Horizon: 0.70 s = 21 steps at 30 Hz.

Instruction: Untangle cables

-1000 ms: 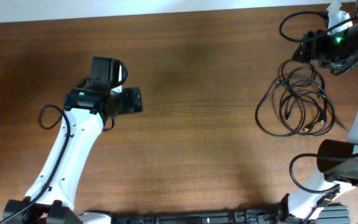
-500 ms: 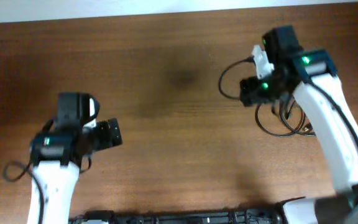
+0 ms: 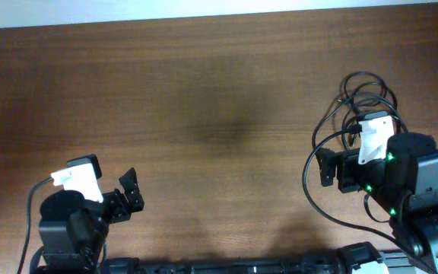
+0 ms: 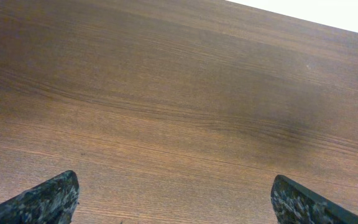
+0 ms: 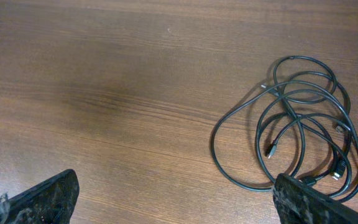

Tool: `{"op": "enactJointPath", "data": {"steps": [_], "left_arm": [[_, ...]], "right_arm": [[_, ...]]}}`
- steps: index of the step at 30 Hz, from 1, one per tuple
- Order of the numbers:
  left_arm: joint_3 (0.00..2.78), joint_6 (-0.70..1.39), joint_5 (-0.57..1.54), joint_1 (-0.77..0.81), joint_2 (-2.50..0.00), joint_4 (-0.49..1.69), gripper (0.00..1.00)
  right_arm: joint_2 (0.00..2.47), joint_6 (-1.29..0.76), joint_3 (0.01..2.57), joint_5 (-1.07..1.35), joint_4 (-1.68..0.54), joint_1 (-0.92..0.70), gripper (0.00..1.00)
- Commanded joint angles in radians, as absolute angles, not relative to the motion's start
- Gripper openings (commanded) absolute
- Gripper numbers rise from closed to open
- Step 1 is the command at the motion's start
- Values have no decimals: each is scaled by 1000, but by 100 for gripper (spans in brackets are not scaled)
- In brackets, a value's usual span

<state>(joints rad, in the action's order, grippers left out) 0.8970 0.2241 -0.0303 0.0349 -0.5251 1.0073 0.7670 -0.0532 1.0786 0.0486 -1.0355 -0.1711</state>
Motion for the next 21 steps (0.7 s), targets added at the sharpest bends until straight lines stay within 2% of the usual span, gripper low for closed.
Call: {"op": "enactJointPath", "data": {"steps": [1, 7, 10, 14, 18, 21], "left_arm": [[884, 223, -30, 30, -517, 1007, 99], [884, 223, -30, 30, -517, 1007, 99], [884, 223, -30, 30, -517, 1007, 99], [884, 223, -30, 30, -517, 1007, 99], [884, 223, -30, 30, -517, 1007, 99], [884, 223, -30, 30, -517, 1007, 99]], "right_arm": [[782, -58, 1069, 33, -1036, -169, 98], [830, -56, 1062, -25, -999, -168, 99], [747, -56, 974, -143, -903, -146, 98], [459, -57, 680, -124, -649, -130, 99], [104, -57, 436, -117, -493, -111, 98], [4, -58, 298, -105, -311, -86, 99]]}}
